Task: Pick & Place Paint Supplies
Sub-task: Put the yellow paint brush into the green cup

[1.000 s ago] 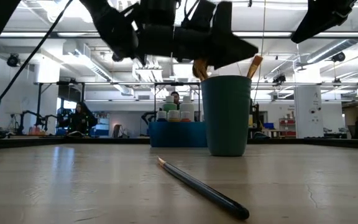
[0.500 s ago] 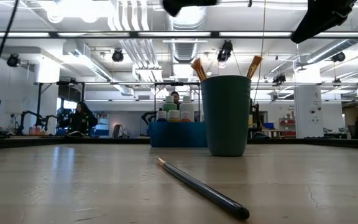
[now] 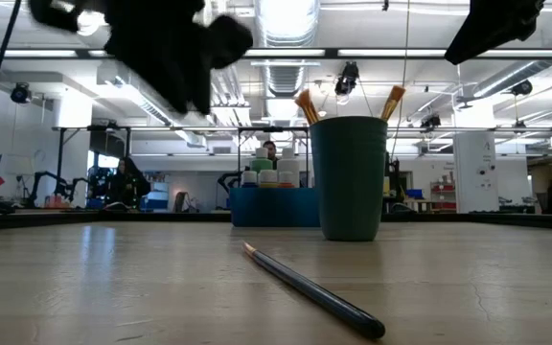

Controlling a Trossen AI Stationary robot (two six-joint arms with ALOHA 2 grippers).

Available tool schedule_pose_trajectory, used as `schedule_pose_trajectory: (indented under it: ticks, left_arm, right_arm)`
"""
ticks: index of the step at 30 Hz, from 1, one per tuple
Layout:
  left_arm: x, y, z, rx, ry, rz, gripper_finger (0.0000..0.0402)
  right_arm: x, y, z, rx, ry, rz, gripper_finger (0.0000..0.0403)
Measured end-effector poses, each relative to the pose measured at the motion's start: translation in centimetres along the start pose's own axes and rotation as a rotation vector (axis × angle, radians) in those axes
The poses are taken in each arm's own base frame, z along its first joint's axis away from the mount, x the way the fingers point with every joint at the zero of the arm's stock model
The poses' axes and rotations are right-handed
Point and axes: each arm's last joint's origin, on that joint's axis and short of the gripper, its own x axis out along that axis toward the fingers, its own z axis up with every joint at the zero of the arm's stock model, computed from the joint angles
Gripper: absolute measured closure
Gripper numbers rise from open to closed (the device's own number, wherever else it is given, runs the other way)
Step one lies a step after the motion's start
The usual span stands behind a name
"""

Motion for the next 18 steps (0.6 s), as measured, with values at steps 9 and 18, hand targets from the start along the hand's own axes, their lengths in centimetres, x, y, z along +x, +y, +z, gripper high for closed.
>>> schedule_pose_trajectory:
  ticks: [9,18]
  left_arm:
    - [5.6,-0.7,-0.6,0.169,0.185,-0.075,0.024]
    - [9.1,-0.6,0.2,0.375,0.234,-0.064,0.0226]
  right_arm:
    - [0.0,0.1,0.0,0.045,-0.002,0.005,0.0269]
    - [0.0,0.1,0.1,0.048,0.0,0.009,0.0282]
